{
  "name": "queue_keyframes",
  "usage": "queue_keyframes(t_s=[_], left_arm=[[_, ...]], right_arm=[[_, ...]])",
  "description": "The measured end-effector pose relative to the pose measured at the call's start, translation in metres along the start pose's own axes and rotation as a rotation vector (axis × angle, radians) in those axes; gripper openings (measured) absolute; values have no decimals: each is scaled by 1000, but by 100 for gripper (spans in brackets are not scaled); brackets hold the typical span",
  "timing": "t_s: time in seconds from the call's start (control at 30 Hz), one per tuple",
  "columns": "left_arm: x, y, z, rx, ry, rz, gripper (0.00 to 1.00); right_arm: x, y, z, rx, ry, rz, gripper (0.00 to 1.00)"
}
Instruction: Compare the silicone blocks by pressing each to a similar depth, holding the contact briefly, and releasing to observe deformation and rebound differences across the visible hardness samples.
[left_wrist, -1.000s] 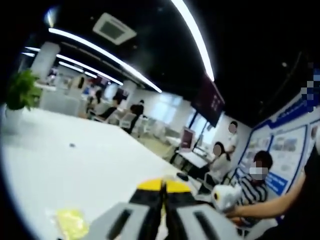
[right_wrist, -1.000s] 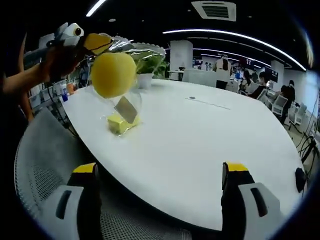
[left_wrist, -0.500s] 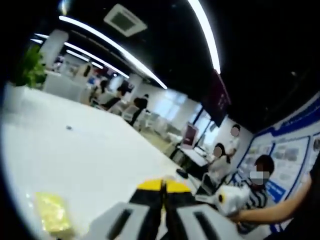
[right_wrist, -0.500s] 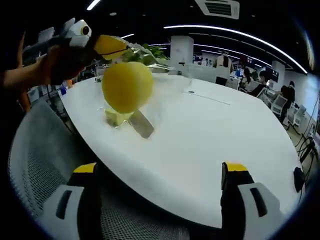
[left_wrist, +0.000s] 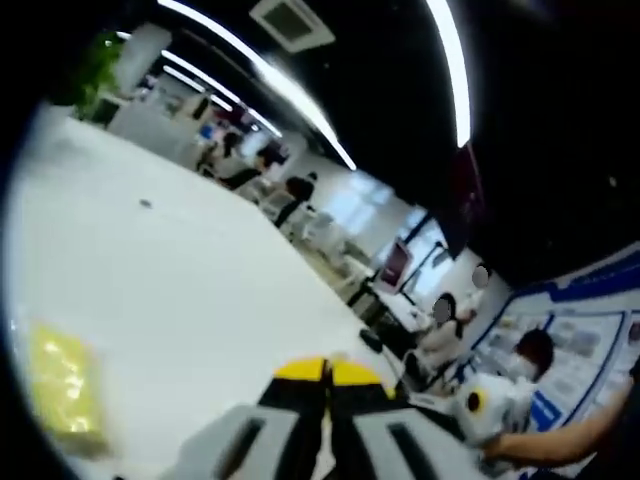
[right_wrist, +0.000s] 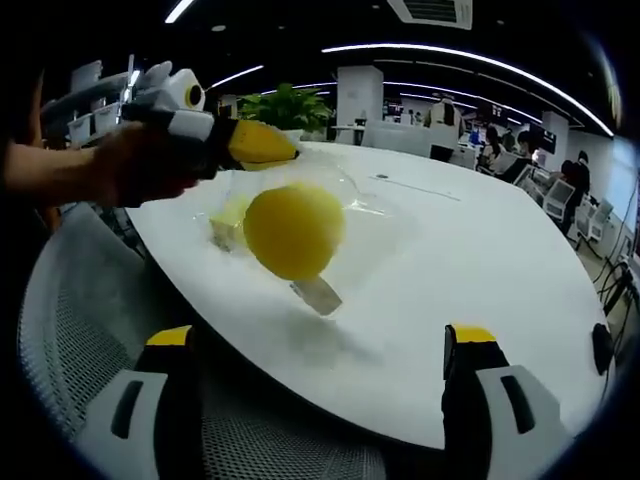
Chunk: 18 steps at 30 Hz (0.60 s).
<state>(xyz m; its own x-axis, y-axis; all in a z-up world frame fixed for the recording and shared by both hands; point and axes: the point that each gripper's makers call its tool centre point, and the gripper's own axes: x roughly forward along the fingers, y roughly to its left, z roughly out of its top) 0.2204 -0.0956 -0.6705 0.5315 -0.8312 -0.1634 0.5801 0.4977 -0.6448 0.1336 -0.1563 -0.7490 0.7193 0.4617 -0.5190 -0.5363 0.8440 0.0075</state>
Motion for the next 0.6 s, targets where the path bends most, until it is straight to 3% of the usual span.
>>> queue_keyframes(t_s=[0.03, 0.1, 0.33, 0.43, 0.53, 0.6], left_arm=[[1, 6, 2, -34, -16, 37, 0], [3, 13, 5, -26, -25, 55, 0], [12, 35, 16, 89, -38, 143, 0], [16, 51, 15, 167, -6, 180, 0], [20, 59, 10, 173, 33, 193, 0], [22, 72, 2, 248, 100, 228, 0]], right_arm=[[0, 0, 0, 1, 0, 0, 95], [0, 0, 0, 4, -4, 1, 96], [1, 0, 0, 8, 0, 7, 96], [1, 0, 0, 9, 0, 7, 96], [1, 0, 0, 9, 0, 5, 96], [1, 0, -1, 9, 1, 3, 96]])
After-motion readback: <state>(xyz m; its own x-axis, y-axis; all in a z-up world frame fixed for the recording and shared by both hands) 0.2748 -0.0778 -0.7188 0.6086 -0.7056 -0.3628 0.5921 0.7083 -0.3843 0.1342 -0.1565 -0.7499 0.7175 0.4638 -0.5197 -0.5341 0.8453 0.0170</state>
